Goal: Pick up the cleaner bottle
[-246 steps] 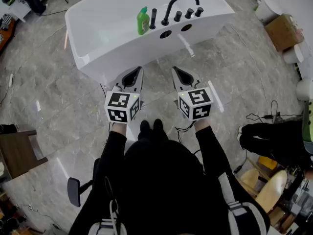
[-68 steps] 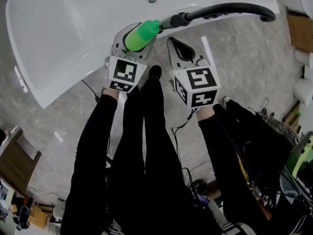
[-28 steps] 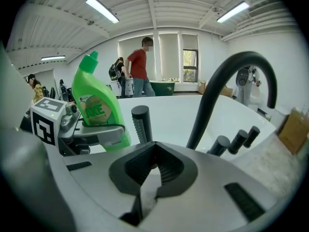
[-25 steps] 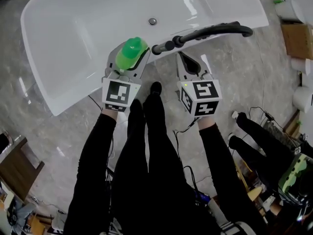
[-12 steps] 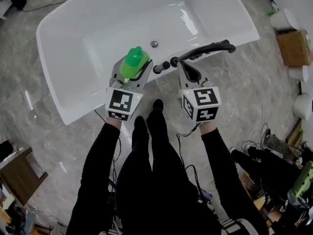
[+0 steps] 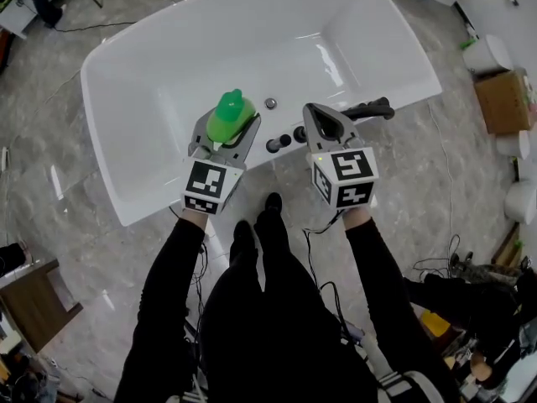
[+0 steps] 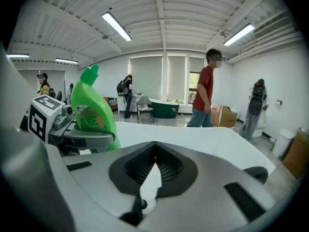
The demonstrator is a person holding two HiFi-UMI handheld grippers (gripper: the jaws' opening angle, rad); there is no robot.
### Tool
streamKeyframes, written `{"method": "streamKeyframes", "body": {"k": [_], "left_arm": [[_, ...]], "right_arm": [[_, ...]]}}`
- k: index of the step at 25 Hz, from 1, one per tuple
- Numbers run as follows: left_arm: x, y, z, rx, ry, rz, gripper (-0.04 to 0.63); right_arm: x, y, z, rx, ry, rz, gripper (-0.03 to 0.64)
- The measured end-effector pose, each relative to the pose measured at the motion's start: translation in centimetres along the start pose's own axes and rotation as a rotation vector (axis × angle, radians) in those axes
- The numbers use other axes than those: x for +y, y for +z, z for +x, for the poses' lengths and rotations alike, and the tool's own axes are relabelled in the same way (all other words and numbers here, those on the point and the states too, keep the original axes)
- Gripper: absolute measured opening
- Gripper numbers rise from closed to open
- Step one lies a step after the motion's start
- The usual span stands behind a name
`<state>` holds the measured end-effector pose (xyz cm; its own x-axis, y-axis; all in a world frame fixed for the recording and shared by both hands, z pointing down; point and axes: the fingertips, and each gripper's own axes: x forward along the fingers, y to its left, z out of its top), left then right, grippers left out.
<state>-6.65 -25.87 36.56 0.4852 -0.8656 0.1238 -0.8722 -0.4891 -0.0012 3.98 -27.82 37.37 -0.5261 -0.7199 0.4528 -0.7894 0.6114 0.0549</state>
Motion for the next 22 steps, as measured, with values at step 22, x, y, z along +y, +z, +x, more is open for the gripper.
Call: {"method": "streamKeyframes", "body": {"k": [22], "left_arm": [[3.8,6.2,2.8,-0.014,0.102,0.043,0.189]], "right_arm": [[-2.7,7.0,3.3,-0.083,0.09,-0.042,0.002]]}}
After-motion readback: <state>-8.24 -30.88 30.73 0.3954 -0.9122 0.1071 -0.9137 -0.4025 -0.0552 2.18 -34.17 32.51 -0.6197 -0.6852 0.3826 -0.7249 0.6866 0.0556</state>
